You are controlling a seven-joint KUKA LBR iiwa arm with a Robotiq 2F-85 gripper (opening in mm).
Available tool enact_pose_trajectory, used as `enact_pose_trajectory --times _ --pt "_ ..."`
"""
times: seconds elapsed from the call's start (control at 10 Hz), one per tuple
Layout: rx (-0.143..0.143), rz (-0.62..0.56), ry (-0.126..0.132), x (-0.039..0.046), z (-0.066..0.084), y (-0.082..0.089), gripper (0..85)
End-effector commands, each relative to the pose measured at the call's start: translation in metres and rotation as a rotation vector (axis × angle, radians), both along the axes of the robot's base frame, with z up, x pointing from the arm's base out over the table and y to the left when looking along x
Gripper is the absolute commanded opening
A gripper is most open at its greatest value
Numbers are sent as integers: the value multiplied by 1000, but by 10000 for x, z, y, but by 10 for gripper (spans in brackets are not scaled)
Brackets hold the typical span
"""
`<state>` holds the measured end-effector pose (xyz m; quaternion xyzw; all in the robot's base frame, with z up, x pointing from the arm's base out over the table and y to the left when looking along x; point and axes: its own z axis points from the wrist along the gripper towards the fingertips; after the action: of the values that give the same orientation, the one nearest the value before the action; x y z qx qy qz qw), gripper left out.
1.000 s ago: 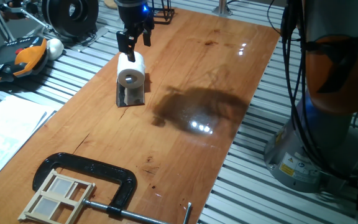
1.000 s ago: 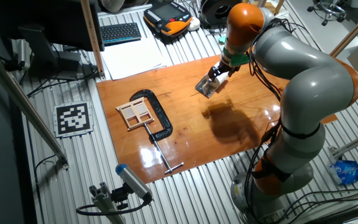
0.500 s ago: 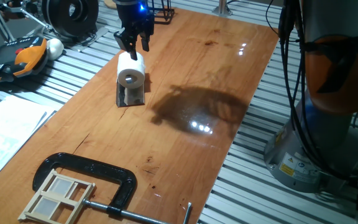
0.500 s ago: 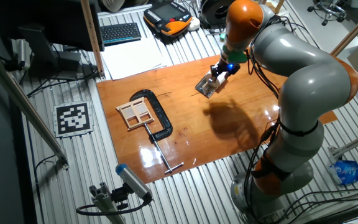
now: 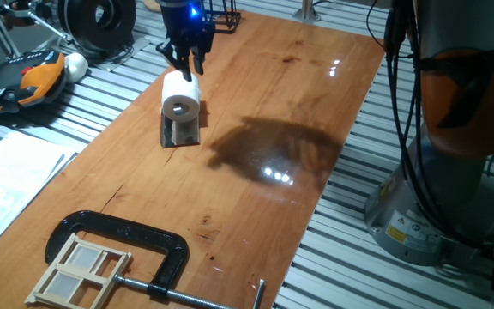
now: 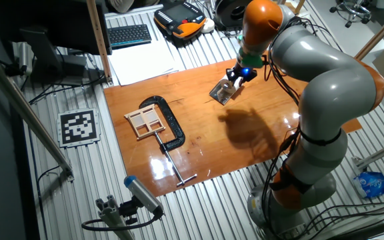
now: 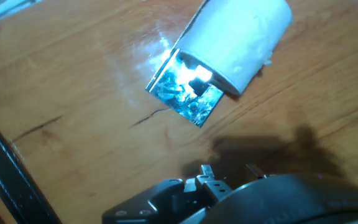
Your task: Take the roll of paper down from the shelf
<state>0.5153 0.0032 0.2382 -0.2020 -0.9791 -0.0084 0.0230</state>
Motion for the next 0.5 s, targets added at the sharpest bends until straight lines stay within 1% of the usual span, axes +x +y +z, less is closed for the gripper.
enact_pose_trajectory --times 0.0,0.2,0.4 --pt "1 -8 1 0 0 1 340" --pt "0 -11 1 3 0 1 340" --pt "-1 -23 -3 28 1 -4 340"
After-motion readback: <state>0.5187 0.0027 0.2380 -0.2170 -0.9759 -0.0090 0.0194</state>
